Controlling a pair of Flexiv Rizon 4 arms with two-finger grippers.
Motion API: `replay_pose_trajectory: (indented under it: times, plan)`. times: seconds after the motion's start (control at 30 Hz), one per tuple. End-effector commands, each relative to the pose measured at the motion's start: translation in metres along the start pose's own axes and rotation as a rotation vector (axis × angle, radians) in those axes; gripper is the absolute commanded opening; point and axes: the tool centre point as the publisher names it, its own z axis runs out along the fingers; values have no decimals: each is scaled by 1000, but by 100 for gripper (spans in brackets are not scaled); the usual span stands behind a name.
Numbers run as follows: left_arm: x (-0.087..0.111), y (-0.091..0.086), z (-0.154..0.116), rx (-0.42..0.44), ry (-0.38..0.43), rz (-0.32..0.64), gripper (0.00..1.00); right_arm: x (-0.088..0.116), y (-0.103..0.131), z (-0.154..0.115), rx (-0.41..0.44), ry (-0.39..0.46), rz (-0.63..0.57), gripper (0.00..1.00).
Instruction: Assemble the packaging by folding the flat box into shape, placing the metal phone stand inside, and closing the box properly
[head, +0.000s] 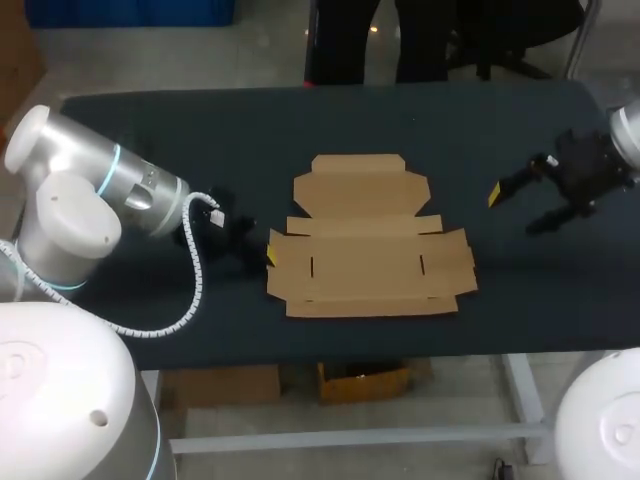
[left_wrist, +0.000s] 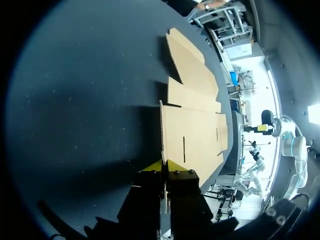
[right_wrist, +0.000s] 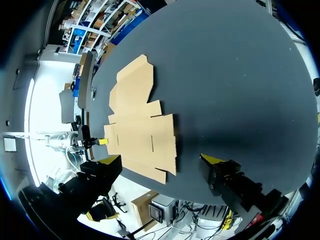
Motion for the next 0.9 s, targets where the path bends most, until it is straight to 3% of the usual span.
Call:
replay_pose_trajectory:
  times: [0.03,0.33,0.37,0.4,0.43,0.57,0.9]
  plan:
    - [1,-4,3,-16,-4,6,0,1,0,-2,6,-1,0,100]
    - [0,-9,3,-24,-14,7,0,0,0,-2,4,-1,2,100]
    - [-1,-9,2,-23,-14,4,22,0,0,-1,4,-1,2,100]
    - [-1,-9,2,-21,-16,-1,54,0,0,-1,5,-1,3,100]
    - [-2,-9,1,-20,-18,-5,100,0,0,-1,5,-1,3,100]
    - [-1,-11,-11,3,-30,-18,100,0,0,-1,4,-2,2,100]
    - [17,-23,-67,72,-175,-12,100,-3,2,-5,-4,-5,5,100]
